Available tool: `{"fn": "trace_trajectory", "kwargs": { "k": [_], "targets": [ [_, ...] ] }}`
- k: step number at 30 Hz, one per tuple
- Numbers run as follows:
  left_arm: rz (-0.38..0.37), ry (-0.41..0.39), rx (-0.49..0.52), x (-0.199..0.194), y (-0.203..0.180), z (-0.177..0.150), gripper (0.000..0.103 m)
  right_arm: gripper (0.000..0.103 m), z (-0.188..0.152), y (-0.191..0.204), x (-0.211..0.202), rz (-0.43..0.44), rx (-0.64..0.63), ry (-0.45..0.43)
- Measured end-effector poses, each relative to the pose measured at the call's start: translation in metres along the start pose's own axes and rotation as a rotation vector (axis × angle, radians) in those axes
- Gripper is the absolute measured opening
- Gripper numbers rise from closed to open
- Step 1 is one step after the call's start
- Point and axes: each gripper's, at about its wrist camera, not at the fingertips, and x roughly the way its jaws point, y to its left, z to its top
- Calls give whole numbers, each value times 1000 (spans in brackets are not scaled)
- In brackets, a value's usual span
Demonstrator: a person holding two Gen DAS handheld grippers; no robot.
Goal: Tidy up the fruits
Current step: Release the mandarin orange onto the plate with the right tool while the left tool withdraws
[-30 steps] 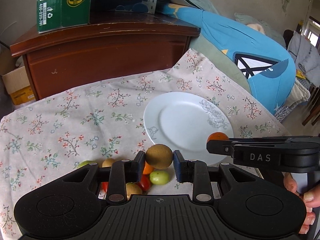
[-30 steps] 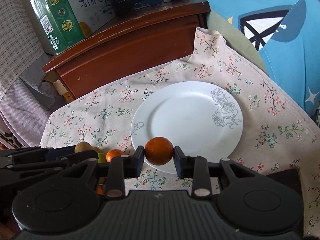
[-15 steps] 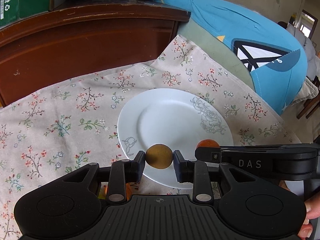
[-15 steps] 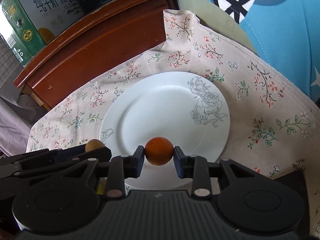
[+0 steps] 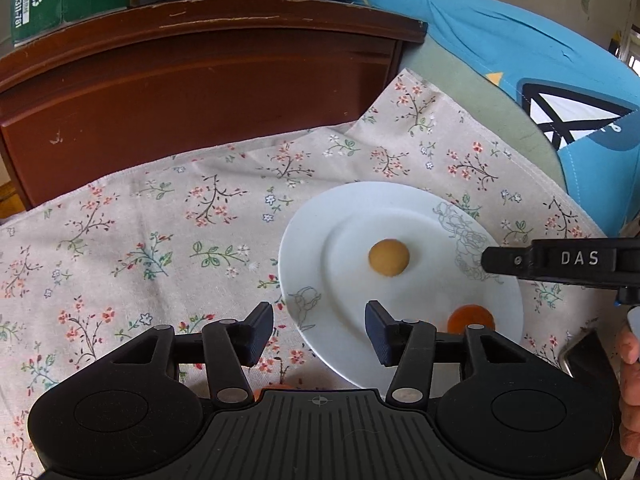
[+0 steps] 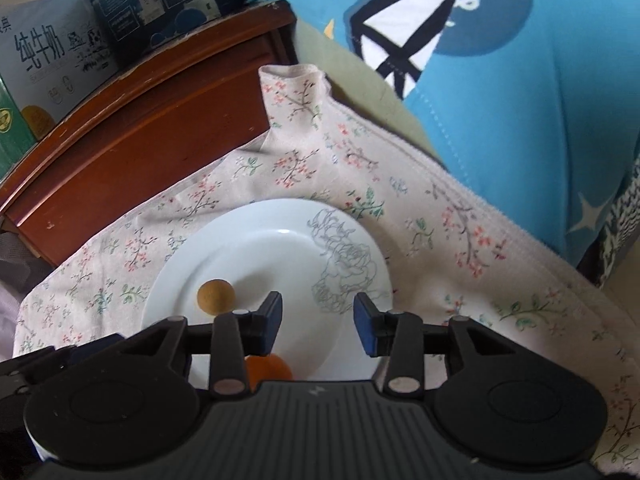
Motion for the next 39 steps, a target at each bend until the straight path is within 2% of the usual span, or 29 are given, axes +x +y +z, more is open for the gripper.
{"fn": "trace_trajectory", "kwargs": {
  "k": [4, 6, 10, 13, 16, 21, 31, 39],
  "targets": [
    [28, 27, 5, 7, 3, -6, 50, 44, 2, -10, 8, -58, 40, 8],
    [27, 25, 0, 8, 5, -8, 57, 44, 1, -12, 12, -78, 47, 26],
    [38, 19, 2, 8, 6, -9, 59, 46, 0, -13, 20, -65, 60, 59],
    [41, 15, -1, 6, 7, -9, 61, 49, 1, -9, 21, -43, 39, 61],
    [52, 11, -12, 5, 12, -11, 69, 56, 0, -2, 24, -51, 5, 55],
    [61, 9, -25, 0, 19, -14, 69, 57, -3, 8, 27, -80, -72, 45],
    [115, 12, -37, -19, 36, -23, 69, 57, -11, 26, 29, -15, -133, 60],
    [138, 13, -14, -37, 31, -33, 77, 57, -20, 40, 28, 13, -166, 70]
  ]
}}
